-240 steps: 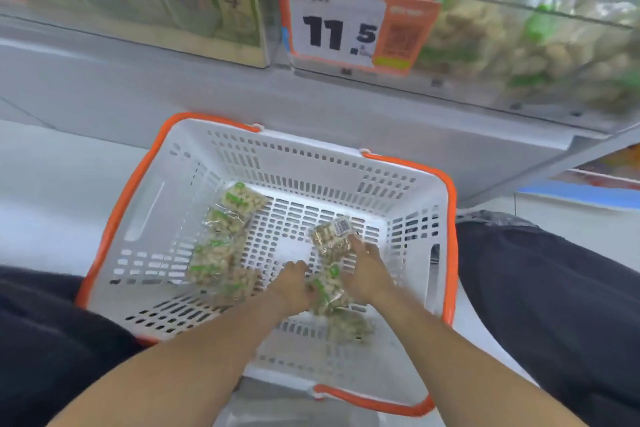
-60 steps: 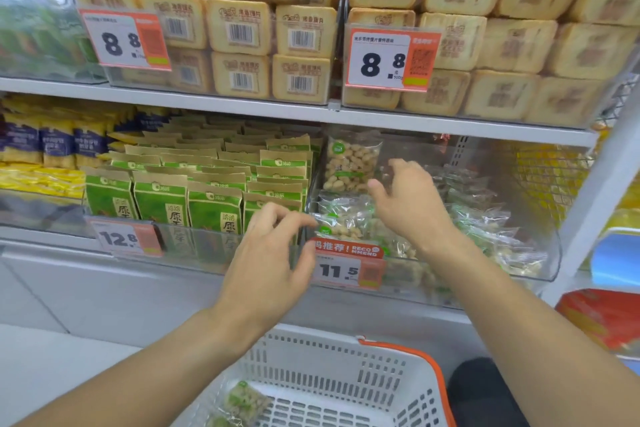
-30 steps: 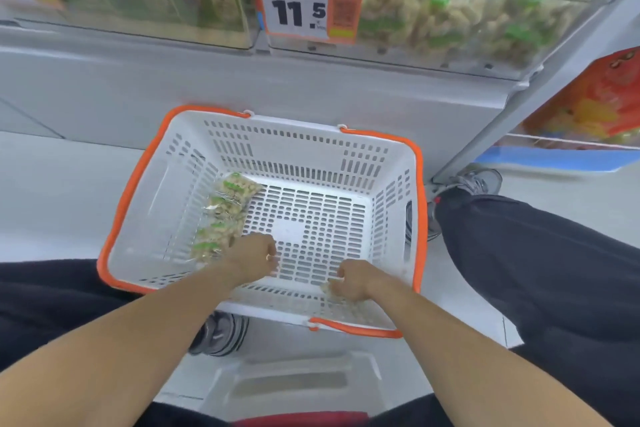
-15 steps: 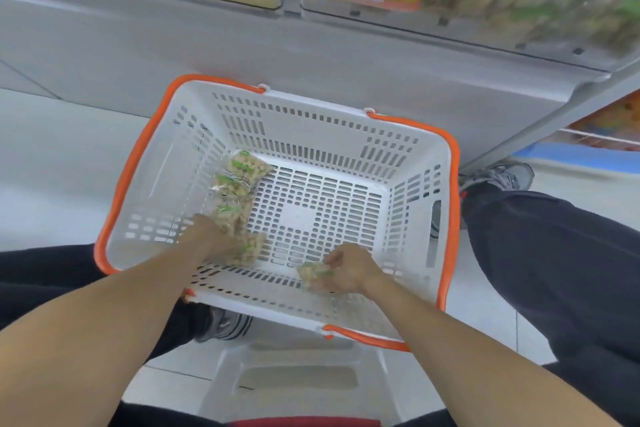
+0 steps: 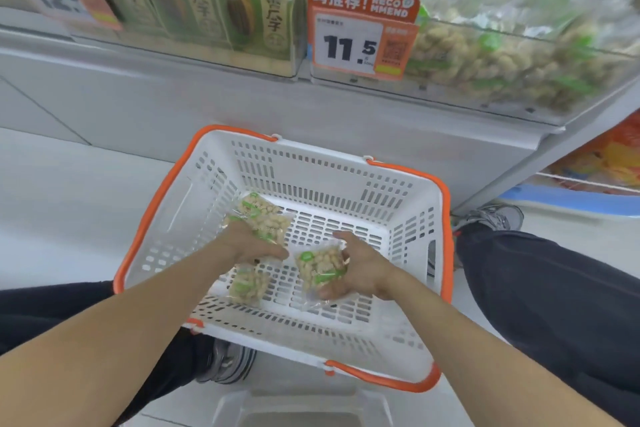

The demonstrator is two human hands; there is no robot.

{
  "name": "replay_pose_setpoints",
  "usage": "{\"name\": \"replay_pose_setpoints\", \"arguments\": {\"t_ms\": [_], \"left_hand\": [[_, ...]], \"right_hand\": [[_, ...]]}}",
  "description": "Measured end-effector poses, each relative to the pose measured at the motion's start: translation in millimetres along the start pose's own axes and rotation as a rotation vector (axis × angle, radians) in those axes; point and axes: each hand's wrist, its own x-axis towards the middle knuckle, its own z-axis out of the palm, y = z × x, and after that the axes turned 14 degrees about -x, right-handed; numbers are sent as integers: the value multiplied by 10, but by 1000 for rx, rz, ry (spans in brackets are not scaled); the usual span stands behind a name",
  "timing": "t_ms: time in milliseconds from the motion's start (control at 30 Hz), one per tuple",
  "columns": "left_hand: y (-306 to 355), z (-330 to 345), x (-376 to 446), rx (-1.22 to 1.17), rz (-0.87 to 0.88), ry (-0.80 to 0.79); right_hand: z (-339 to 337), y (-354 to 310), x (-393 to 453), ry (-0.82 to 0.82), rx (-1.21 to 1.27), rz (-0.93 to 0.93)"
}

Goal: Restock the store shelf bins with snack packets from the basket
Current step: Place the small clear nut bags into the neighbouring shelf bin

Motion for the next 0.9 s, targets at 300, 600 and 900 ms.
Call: {"name": "replay_pose_setpoints", "arguments": {"t_ms": [300, 600, 900], "left_hand": [[1406, -795, -1186, 128, 583, -117], [1702, -1036, -1760, -290, 944, -34], [1852, -894, -1839, -666, 886, -516]], "right_hand": [[-1533, -1097, -1230, 406, -370, -317], [-1710, -1582, -1656, 617, -213, -623], [-1544, -1773, -1613, 733, -103, -635]]}}
